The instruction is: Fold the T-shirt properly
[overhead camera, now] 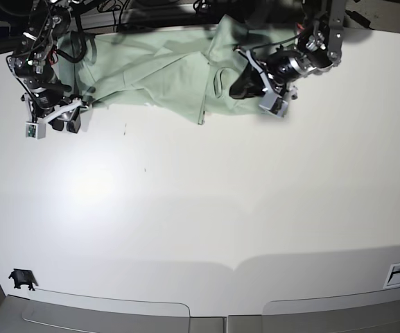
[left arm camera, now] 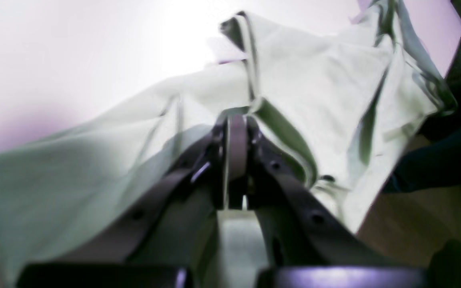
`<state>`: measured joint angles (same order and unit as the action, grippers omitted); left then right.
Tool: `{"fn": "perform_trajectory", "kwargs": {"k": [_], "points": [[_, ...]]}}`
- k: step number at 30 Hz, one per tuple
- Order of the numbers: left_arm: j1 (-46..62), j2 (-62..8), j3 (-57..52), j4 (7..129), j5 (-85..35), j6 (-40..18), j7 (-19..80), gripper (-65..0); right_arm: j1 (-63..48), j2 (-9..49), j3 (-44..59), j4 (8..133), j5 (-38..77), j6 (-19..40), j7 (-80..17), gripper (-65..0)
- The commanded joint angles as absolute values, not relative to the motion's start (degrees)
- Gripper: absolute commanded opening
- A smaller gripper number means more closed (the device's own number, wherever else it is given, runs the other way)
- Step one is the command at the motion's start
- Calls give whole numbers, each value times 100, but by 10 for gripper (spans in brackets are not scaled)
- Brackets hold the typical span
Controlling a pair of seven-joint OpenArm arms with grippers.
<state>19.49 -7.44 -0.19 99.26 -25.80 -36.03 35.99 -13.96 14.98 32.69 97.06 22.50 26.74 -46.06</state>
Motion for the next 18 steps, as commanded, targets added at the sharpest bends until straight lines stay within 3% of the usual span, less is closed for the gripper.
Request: {"fn": "perform_trajectory", "kwargs": {"k": [1,6,18], "points": [[1938,-751,-143,10031,-2698,-3592,3468,-650,-1334,1588,3299,9793,2309,2696,-4488,-411],[2115,-753,-593,10033,-2578,-3079,3461,-650,-1334,1588,3299,9793,2311,2696,-4497,-411],[2458,-749,-235,10033,-2510,-3081,3334,-650,-1334,1588,3299,9793,2314,2696,-4486,-411]]}}
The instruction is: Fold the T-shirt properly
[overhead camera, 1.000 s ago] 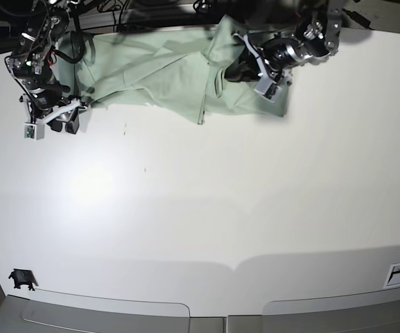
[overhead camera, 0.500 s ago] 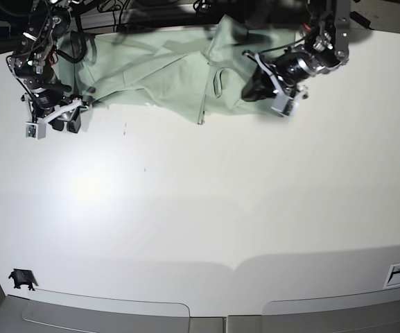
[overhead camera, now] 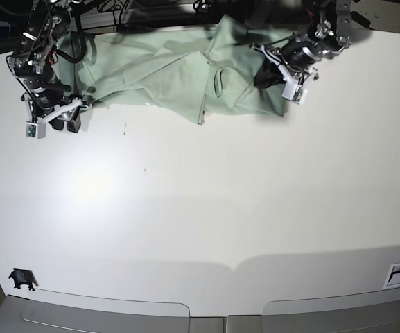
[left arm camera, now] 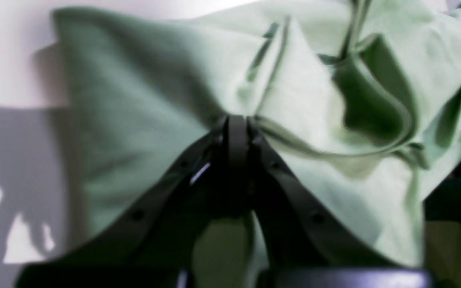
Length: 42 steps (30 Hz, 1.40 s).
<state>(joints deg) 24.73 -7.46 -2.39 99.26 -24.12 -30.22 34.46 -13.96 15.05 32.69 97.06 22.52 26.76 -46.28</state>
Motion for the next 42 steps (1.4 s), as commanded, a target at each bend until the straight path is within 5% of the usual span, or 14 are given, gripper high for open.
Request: {"fn": "perform_trajectory", "kwargs": {"k": [1,9,17,34,42], "points": [[2456,-749,-158,10033,-2510,-3081,3330,-650,-1334,1588,3299,9793,2314,2696,-4486,-411],[2408,-746,591,10031,-2285,-3072,3203,-650,-1332,1588,3299,9793,2314,2696,-4482,-411],[2016,-744,1205,10031,-1800,-2329,2965,-650,-1334,1588,3299,9793,2316,2696,-4482,-411],[1363,-388,1387,10101,-1868,-2355,2659,-650,-1334,1590,3299,9793,2309,2696,-4504,-411],[1459,-751,1387,11015,-1800,-2355,3472,-650,-1352,1890,3304,9793,1931,2696,-4587,-372]]}}
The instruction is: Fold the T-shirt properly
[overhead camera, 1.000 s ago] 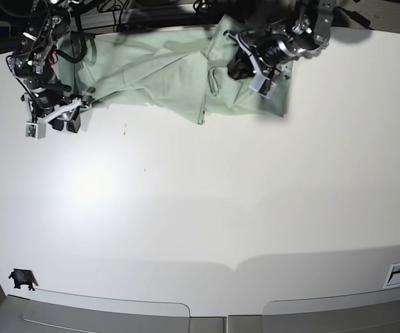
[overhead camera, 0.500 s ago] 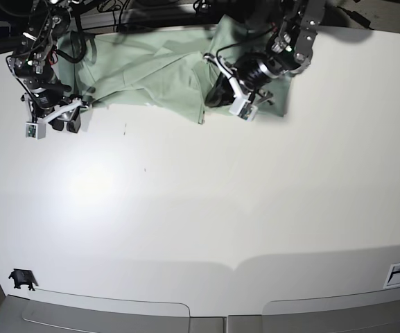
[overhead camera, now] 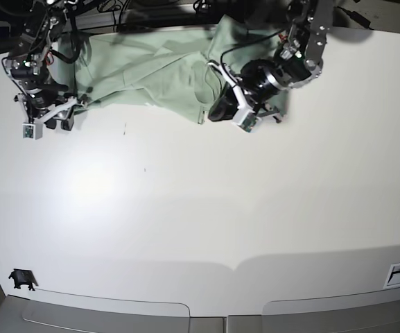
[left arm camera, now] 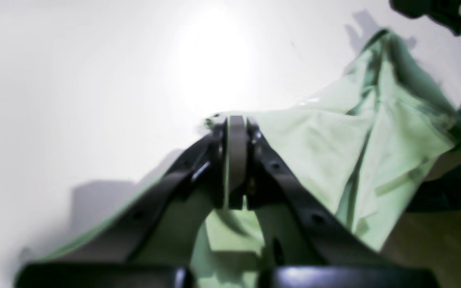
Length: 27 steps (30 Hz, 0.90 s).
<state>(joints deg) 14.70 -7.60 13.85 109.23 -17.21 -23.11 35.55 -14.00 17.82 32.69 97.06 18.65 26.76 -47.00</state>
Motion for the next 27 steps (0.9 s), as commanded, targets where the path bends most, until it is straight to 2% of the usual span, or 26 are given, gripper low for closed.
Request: {"fn": "perform_trajectory", "kwargs": {"k": [1,3,4,8,14,22,27], "points": [[1490,-836,1387,11080,-1800,-2355,3472,-650,-1354,1999,3301,9789,1970,2696,-4654,-324],[1557,-980,1387,11144,-1789,-2355,3470,-650,-1402,2228,3304,9782,1968,2694,-4698,-227],[1603,-1037,1387,11142,-1758,-2355,3470,-650,-1448,2353,3304,9771,1970,2694,-4692,-203],[1772,-1138,1387,11137,-1323,-2353,3468,-650,-1522,2842,3306,9349,2274,2547,-4753,-200],[1896,-1162,1376,11137,-1203,-2353,3385,-650,-1439,3332,3304,7979,3568,2716,-5096,-200],[1892,-1160,1376,11137,-1203,-2353,3286,-650,-1413,3249,3301,6934,5789,3924,-6781,-200],[1892,-1160,1376,11137,-1203,-2353,3295,-650,-1413,3026,3299,6893,6523,4000,-7089,-200]]}}
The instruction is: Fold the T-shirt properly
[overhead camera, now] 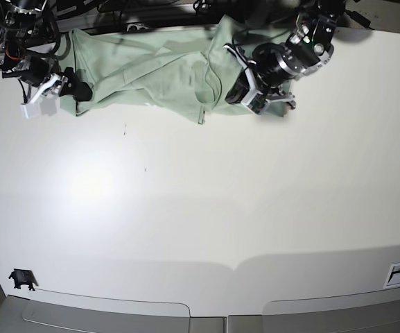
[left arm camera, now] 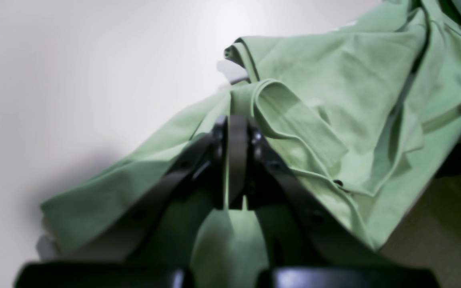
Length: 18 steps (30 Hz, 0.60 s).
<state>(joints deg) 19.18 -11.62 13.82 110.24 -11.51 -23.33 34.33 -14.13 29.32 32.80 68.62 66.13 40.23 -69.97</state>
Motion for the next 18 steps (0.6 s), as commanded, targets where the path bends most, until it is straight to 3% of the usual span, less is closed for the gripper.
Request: {"fn": "perform_trajectory", "kwargs": {"k": [1,13,15,18], "points": [[1894,-1160,1376,11137,-1203,-2353,3295,-650,-1413,2989,3299,6893,6628,4000,-7107,-200],[1894,-1162,1278,11137,-1203,-2351,3304,-650,-1411,2906,3297,6893,7411,4000,-7474,-215],[1892,-1162,1170,11137,-1203,-2351,3352,-650,-1411,2906,3297,6893,7413,4000,-7502,-291],[1894,-1162,943,11137,-1223,-2351,3457,-650,-1411,2906,3299,6893,7415,4000,-7487,-512]]}}
